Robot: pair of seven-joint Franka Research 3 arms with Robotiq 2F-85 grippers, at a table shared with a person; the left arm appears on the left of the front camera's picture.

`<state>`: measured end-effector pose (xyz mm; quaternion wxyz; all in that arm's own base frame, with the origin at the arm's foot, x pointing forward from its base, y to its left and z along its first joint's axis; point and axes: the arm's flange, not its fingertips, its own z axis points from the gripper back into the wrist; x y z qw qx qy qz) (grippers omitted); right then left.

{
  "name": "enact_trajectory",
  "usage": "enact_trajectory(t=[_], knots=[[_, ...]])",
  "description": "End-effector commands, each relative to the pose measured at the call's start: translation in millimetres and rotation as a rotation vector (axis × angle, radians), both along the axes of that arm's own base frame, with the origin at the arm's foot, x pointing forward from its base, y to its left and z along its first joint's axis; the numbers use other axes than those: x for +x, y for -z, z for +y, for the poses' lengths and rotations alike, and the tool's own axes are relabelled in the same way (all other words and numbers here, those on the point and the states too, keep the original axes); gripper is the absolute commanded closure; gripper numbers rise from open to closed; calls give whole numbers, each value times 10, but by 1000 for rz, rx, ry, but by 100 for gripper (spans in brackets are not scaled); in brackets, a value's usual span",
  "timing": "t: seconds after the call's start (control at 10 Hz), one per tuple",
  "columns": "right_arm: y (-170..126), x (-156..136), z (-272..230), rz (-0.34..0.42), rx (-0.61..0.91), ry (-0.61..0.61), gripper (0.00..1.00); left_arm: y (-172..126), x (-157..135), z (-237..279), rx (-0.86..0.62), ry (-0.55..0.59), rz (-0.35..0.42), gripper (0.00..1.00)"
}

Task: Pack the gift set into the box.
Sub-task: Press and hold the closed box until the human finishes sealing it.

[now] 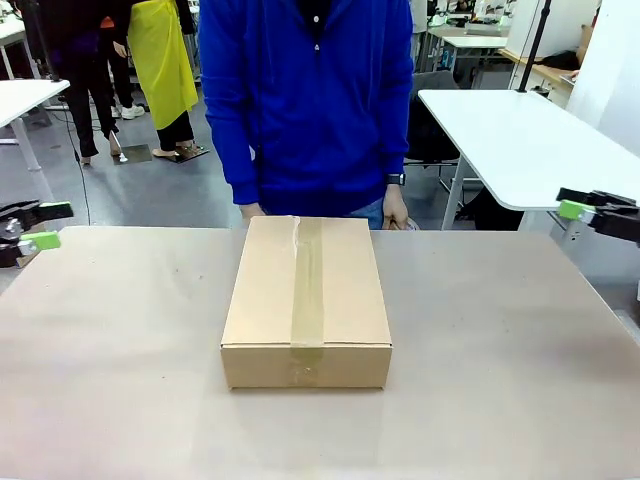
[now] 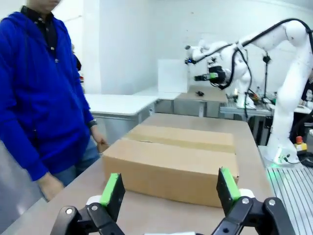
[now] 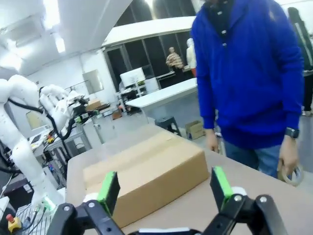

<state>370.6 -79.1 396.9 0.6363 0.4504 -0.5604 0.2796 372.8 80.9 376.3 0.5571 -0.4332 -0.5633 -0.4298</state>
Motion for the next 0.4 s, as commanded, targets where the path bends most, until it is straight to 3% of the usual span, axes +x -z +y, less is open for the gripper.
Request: enact_trajectory(t=[0.0, 0.3], knots=[[-189, 70, 369, -10, -23, -58, 0, -155, 92, -295, 49, 72, 9, 0], [-189, 70, 369, -10, -23, -58, 0, -155, 92, -295, 49, 72, 9, 0]])
